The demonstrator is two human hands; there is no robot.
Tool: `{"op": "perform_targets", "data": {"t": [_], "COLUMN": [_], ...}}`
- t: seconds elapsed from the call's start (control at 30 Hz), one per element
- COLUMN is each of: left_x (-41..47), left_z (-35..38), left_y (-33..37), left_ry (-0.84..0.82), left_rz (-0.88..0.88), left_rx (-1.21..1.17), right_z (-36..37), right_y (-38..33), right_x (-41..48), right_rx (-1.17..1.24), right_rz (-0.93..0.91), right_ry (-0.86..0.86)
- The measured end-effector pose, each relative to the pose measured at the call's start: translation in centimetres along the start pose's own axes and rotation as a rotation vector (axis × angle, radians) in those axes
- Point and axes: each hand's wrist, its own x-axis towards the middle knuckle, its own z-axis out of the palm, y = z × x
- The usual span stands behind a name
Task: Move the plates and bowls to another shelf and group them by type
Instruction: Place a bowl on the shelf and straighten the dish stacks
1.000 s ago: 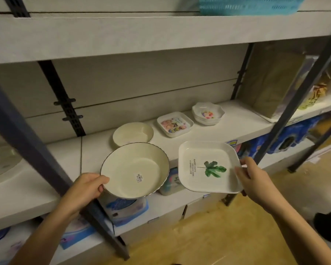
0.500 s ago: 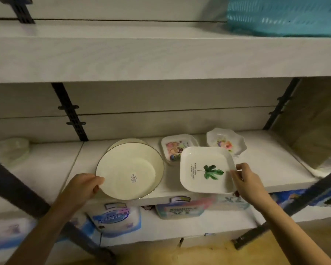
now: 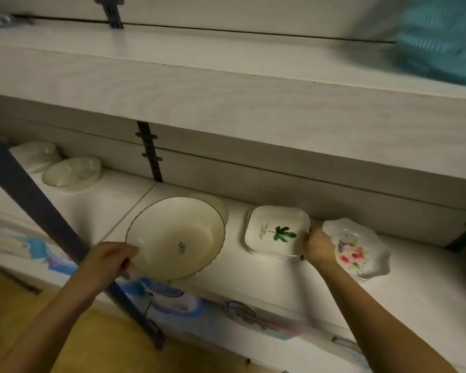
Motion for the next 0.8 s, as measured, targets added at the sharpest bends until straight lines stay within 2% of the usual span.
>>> {"op": "perform_targets", "data": {"t": [0.47,0.67,0.8], "left_x": [-0.5,2.5,6.1], "left_z": [0.1,0.4,0.6], "left_y": [0.3,-0.5,-1.8], "left_ry": [0.051,0.000,-0.061], "left_rz": [-0.035,-0.061,-0.013], "left_rx": [-0.089,-0.105,-0.023], "right_z": [0.1,-2.4,-3.9], "right_y": [-0.6,-2.2,-3.8], "right_x": [0.9,-3.2,-6.9], "right_rx": [-0.328,-0.366,-0.473], "right_rz": [-0.017,-0.215,-0.300], "right_ry": [-0.119,-0.043,-0.107]}}
